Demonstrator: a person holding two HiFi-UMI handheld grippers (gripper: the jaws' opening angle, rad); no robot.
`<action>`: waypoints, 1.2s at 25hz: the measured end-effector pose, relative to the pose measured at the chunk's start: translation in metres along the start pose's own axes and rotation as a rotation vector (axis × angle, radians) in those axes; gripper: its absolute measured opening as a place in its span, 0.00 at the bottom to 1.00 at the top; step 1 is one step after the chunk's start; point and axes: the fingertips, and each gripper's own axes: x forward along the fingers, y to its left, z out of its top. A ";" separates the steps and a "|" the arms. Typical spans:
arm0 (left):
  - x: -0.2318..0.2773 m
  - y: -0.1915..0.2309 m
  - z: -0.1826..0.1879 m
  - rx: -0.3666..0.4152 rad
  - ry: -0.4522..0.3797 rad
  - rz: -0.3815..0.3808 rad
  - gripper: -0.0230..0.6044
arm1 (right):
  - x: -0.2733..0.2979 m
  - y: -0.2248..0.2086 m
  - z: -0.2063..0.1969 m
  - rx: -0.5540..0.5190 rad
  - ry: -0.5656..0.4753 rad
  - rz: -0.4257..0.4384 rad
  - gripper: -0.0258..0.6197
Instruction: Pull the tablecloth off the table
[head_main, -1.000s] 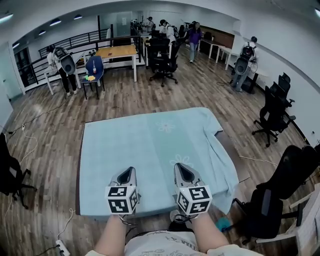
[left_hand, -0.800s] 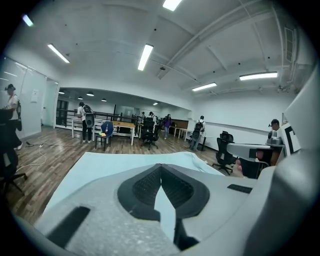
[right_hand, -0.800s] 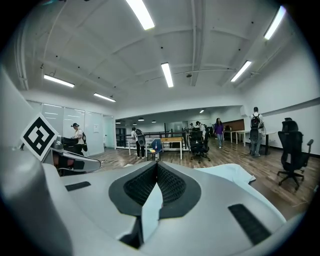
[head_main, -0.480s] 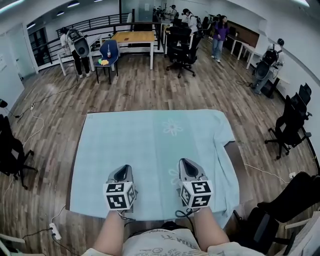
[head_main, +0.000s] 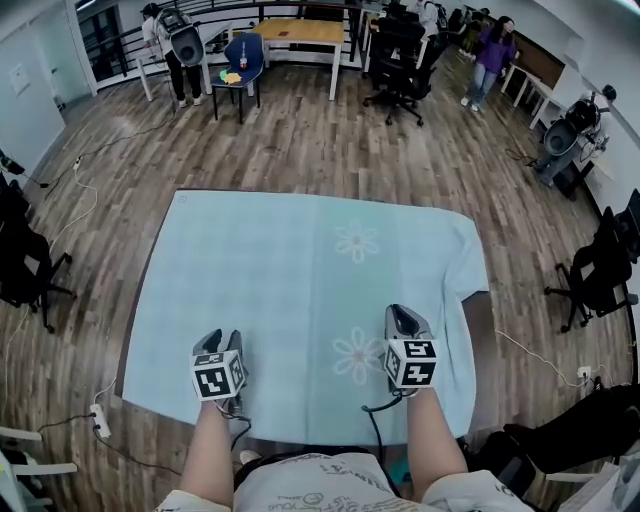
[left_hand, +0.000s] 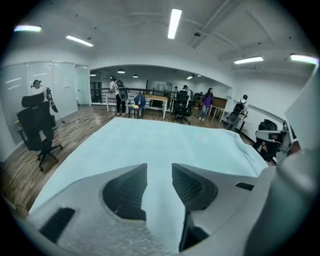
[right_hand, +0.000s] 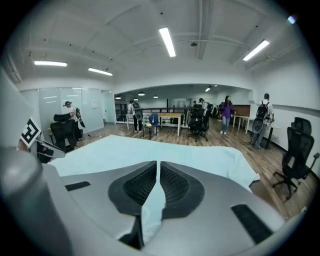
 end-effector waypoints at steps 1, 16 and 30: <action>0.007 0.007 -0.010 -0.014 0.024 0.021 0.29 | 0.010 -0.013 -0.009 -0.003 0.033 -0.012 0.07; 0.048 0.068 -0.099 -0.143 0.249 0.238 0.41 | 0.120 -0.155 -0.111 0.016 0.378 -0.035 0.31; 0.059 0.082 -0.120 -0.232 0.279 0.256 0.42 | 0.139 -0.168 -0.148 0.072 0.512 -0.043 0.36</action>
